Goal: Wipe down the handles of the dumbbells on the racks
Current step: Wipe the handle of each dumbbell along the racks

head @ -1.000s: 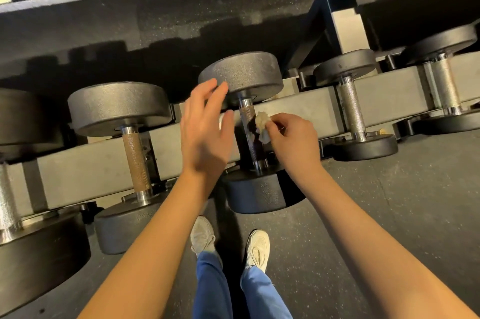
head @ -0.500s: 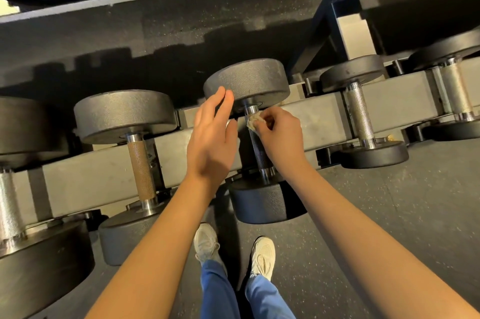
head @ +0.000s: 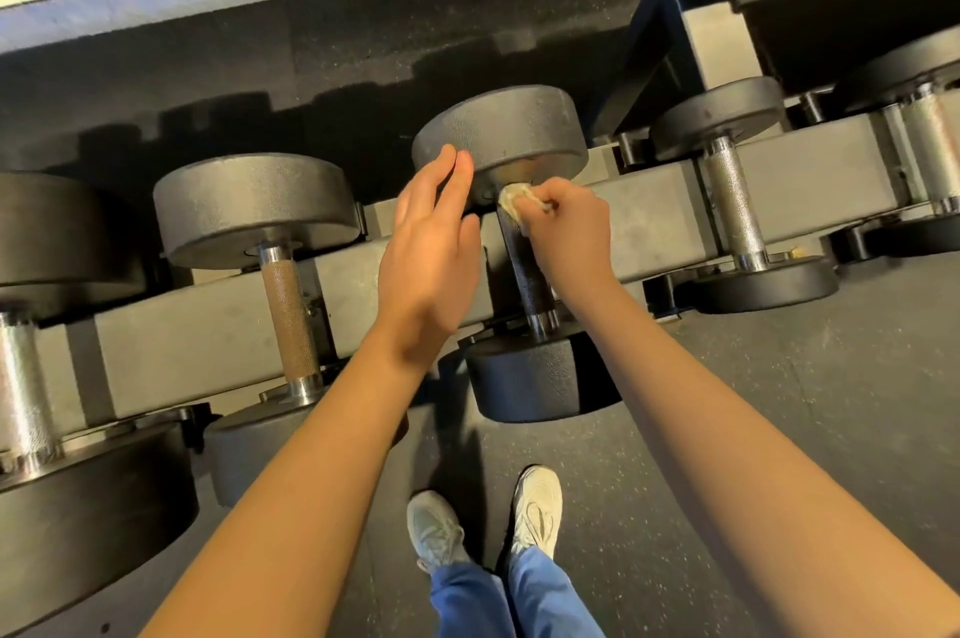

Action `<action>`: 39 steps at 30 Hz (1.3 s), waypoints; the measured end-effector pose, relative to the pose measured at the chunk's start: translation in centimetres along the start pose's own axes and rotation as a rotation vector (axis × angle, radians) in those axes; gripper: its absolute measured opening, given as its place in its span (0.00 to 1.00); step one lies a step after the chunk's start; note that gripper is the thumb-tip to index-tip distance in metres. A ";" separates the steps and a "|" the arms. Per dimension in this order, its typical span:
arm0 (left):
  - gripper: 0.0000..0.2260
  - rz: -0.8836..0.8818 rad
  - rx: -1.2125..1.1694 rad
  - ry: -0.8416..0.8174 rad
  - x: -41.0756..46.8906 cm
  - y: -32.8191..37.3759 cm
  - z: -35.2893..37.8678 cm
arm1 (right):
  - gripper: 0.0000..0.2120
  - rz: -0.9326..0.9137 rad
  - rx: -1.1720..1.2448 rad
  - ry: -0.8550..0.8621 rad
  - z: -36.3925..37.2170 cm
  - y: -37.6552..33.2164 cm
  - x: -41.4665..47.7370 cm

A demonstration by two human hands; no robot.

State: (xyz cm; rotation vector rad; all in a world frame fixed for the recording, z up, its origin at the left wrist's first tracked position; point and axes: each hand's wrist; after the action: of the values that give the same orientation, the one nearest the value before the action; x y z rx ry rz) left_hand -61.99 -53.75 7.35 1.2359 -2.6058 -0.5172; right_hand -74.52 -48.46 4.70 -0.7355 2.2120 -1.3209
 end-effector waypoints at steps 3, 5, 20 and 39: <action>0.24 -0.025 -0.007 -0.020 0.0 0.3 -0.2 | 0.11 0.021 -0.069 -0.061 -0.8 0.4 -0.9; 0.24 -0.044 -0.037 -0.036 -0.1 0.5 -0.3 | 0.11 0.034 -0.165 -0.147 -1.7 0.7 -1.6; 0.24 -0.065 -0.106 -0.071 -0.9 0.6 -0.2 | 0.11 0.113 -0.343 -0.321 -3.5 1.2 -3.2; 0.15 -0.225 0.006 0.019 -9.3 -11.1 -4.6 | 0.09 -0.109 -0.168 -0.461 3.4 -3.9 -8.4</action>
State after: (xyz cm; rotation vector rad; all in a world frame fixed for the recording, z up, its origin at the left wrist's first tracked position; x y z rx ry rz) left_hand -46.85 -54.02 6.77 1.5385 -2.4678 -0.5325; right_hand -65.26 -46.80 7.64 -1.1115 1.9400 -0.9020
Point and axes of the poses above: each hand's wrist, its own x-axis towards the middle knuckle, its own z-axis out of the palm, y = z × x, and after that the axes turned 14 degrees about x, right-handed
